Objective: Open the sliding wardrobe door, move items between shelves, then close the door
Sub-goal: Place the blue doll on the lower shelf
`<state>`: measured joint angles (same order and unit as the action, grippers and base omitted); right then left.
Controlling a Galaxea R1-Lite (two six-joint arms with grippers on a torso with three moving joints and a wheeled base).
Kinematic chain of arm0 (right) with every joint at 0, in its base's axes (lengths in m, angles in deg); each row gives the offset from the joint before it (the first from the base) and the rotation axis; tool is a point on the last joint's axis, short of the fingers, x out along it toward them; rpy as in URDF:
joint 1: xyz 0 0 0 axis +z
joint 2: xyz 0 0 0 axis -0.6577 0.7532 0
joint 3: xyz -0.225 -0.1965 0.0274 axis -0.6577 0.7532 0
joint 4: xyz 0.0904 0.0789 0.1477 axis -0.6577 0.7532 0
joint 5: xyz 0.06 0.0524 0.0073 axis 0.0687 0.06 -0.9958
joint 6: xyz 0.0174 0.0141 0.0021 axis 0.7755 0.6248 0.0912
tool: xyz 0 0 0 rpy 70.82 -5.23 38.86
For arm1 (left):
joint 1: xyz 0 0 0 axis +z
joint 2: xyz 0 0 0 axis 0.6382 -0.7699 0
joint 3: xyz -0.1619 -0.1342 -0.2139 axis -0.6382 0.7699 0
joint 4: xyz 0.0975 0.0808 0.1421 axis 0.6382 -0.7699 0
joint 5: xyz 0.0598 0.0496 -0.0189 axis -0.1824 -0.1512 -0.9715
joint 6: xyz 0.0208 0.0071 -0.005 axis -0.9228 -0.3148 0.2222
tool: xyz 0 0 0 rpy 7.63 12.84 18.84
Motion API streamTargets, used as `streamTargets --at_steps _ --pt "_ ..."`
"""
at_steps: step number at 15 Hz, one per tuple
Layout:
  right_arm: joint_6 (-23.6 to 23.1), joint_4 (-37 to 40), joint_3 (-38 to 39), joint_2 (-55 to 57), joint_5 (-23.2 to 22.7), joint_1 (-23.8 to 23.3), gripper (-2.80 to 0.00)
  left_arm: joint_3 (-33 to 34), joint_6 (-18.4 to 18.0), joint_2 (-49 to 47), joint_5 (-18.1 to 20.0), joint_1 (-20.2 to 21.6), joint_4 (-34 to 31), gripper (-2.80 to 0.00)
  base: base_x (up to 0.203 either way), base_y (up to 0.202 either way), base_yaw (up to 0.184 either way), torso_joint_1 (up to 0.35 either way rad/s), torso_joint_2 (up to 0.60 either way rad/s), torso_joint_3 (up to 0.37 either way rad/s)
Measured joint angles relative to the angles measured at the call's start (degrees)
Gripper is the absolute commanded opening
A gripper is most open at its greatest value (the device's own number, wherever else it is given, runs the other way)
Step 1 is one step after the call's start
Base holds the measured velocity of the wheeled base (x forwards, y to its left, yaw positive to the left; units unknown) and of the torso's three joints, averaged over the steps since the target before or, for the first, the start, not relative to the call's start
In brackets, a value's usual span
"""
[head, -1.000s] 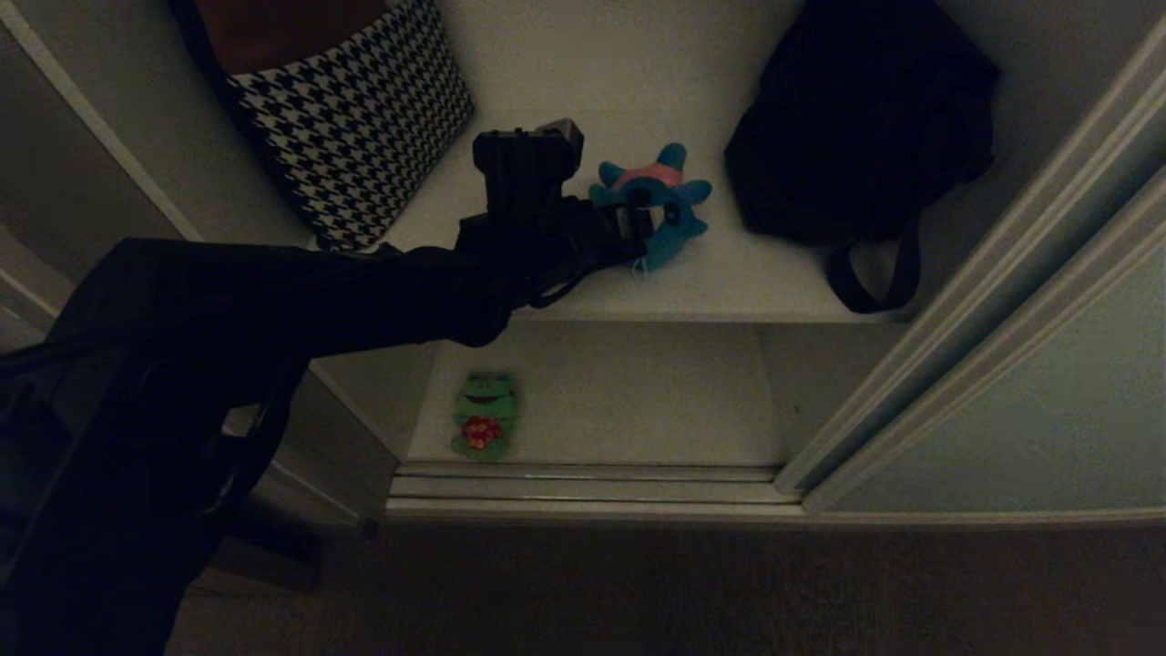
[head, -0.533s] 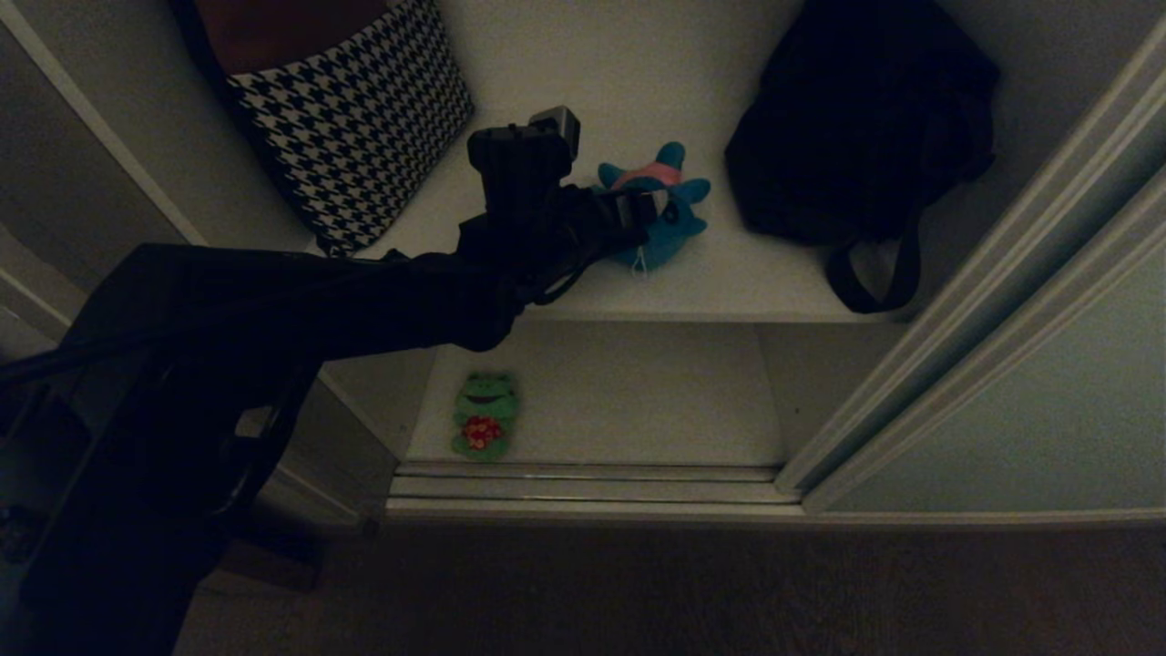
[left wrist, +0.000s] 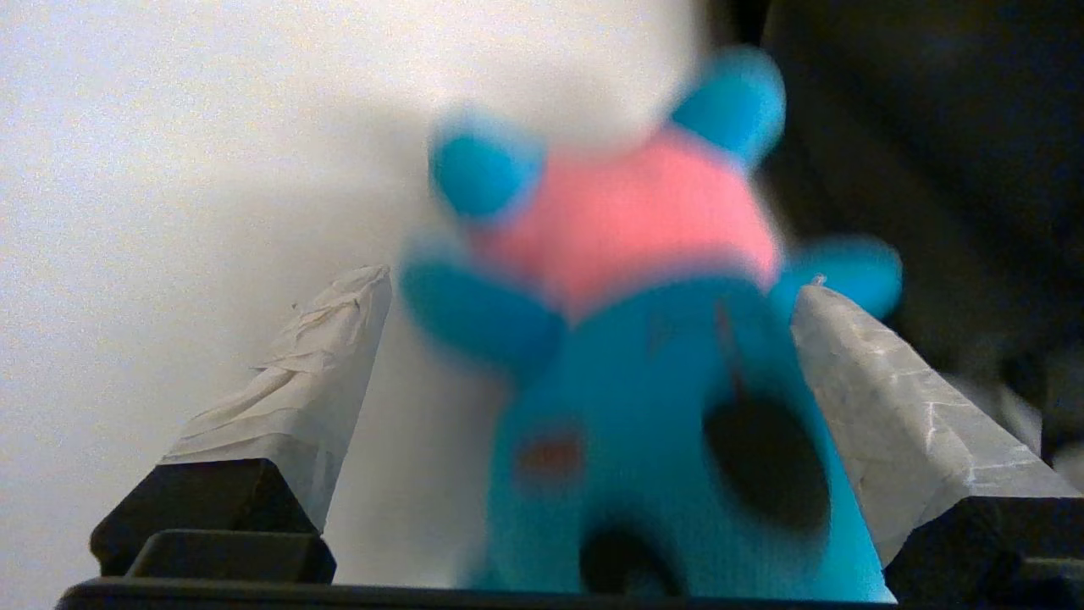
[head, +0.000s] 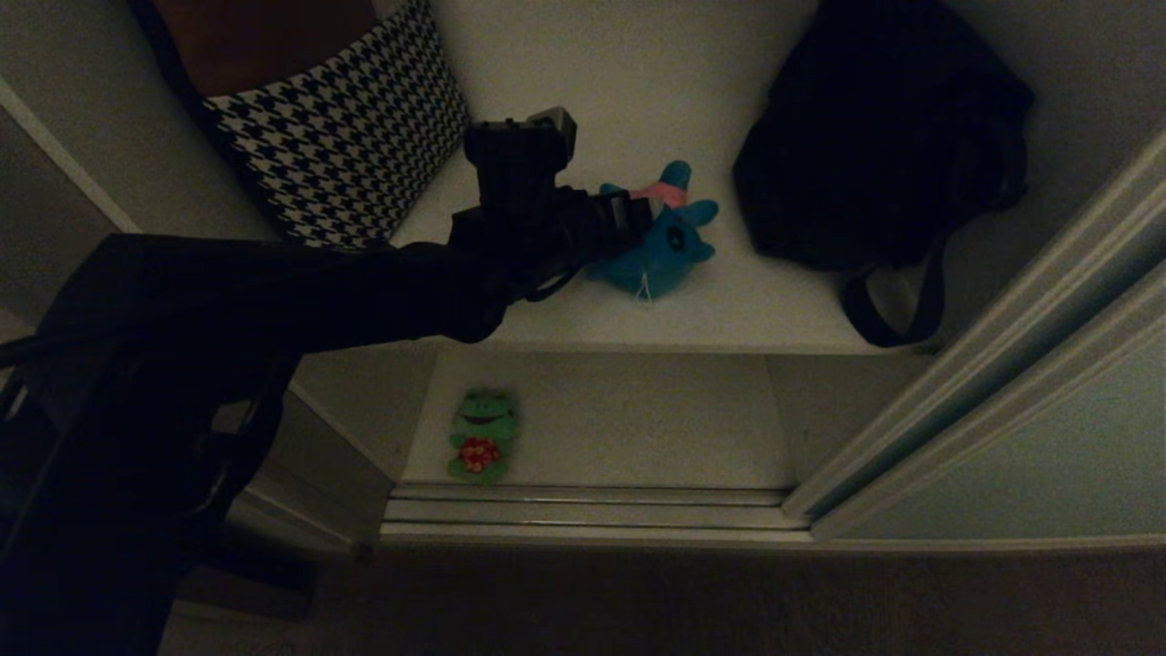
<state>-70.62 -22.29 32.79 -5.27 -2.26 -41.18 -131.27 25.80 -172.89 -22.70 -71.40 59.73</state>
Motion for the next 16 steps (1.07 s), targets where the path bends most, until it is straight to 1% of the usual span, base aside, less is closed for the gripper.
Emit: streamTargets --at_steps 3,6,7,9,10,11,16 --pt "0.0 0.0 0.0 0.0 0.0 0.0 -2.8 0.3 -0.1 0.7 0.1 -0.1 -0.9 0.0 0.022 0.0 0.0 0.002 0.0 0.003" --pt "0.0 0.0 0.0 0.0 0.0 0.0 -2.8 0.0 1.1 1.6 1.2 -0.1 -6.0 0.0 0.0 0.0 0.0 0.0 0.0 0.0" --pt "0.0 0.0 0.0 0.0 0.0 0.0 -2.8 -0.1 2.0 1.8 2.0 -0.1 -6.9 0.0 0.0 0.0 0.0 0.0 0.0 0.0" --pt "0.0 0.0 0.0 0.0 0.0 0.0 -2.8 -0.2 4.7 2.0 5.1 0.0 -7.5 0.0 0.0 0.0 0.0 0.0 0.0 0.0" --pt "0.0 0.0 0.0 0.0 0.0 0.0 -2.8 -0.2 5.4 1.9 6.9 0.0 -8.7 0.0 0.0 0.0 0.0 0.0 0.0 0.0" --pt "0.0 0.0 0.0 0.0 0.0 0.0 -2.8 -0.2 5.6 1.9 7.7 0.0 -10.0 0.0 0.0 0.0 0.0 0.0 0.0 0.0" --pt "0.0 0.0 0.0 0.0 0.0 0.0 -2.8 -0.2 5.6 0.8 8.1 0.1 -10.8 0.0 0.0 0.0 0.0 0.0 0.0 0.0"
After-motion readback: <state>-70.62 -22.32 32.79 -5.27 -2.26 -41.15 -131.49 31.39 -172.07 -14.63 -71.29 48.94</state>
